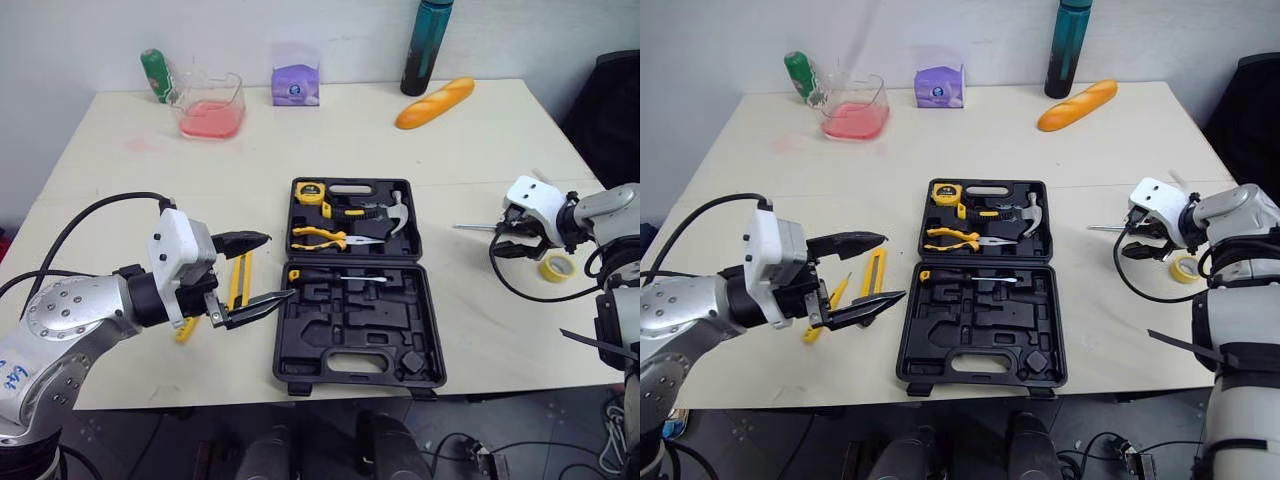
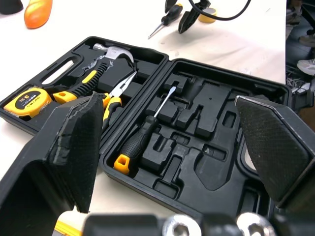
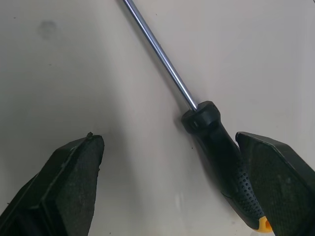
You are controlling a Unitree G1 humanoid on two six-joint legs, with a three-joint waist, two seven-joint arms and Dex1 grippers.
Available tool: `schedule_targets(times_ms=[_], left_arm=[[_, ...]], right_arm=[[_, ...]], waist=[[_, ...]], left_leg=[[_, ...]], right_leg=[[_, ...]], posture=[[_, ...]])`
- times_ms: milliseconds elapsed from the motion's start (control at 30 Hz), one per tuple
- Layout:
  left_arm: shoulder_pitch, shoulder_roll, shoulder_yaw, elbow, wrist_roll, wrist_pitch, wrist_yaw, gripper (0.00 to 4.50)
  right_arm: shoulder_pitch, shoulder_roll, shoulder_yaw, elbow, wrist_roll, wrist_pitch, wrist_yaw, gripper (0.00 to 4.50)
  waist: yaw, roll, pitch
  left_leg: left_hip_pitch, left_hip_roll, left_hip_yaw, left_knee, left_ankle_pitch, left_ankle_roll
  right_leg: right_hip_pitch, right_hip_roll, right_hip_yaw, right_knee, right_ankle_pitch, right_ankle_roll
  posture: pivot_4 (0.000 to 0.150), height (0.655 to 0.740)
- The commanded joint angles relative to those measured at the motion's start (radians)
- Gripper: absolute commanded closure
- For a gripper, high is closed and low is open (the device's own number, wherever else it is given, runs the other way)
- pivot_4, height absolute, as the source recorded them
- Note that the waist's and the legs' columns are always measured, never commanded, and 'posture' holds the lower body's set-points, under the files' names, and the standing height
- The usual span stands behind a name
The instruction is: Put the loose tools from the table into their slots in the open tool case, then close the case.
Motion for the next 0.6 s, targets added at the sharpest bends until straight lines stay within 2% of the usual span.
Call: schedule_targets(times_ms=[33,100,133,367,600], left_arm=[[0.003,0.020,0.040,-0.046,-0.034,0.012,0.016,0.00],[0.004,0.023,0.041,-0.046,-0.040,0.015,0.018,0.00],[0.004,0.025,0.039,-0.048,-0.041,0.017,0.019,0.00],[0.015,0.019,0.036,-0.053,-0.040,0.010,0.034,0.00],[0.039,0.024,0.032,-0.054,-0.037,0.001,0.035,0.00]], right_arm=[[0.012,0.023,0.001,0.002,-0.018,0.012,-0.032,0.26],[0.009,0.027,0.009,0.002,-0.029,0.007,-0.038,0.81],[0.005,0.029,0.013,0.001,-0.035,0.001,-0.052,1.30],[-0.037,0.042,-0.025,0.002,-0.014,0.000,-0.097,1.30],[-0.031,0.012,-0.004,0.005,-0.042,0.020,-0.057,1.30]], waist=[[-0.002,-0.002,-0.001],[-0.004,-0.003,-0.002],[-0.004,-0.003,-0.002],[-0.006,-0.003,-0.002],[-0.004,-0.003,-0.002]], left_leg=[[0.000,0.000,0.000,0.000,0.000,0.000],[0.002,0.000,0.000,0.000,0.000,0.000],[0.002,0.000,0.000,0.000,0.000,0.000],[0.003,0.000,0.000,0.000,0.000,0.000],[0.002,0.000,0.000,-0.001,0.000,-0.001]], right_leg=[[0.000,0.000,0.000,0.000,0.000,0.000],[0.002,0.000,0.000,0.000,0.000,0.000],[0.002,0.000,0.000,0.000,0.000,0.000],[0.003,0.000,0.001,0.000,0.000,0.000],[0.002,0.000,0.001,0.000,0.000,-0.001]], posture=[[0.150,0.7349],[0.150,0.7349],[0.150,0.7349],[0.150,0.7349],[0.150,0.7349]])
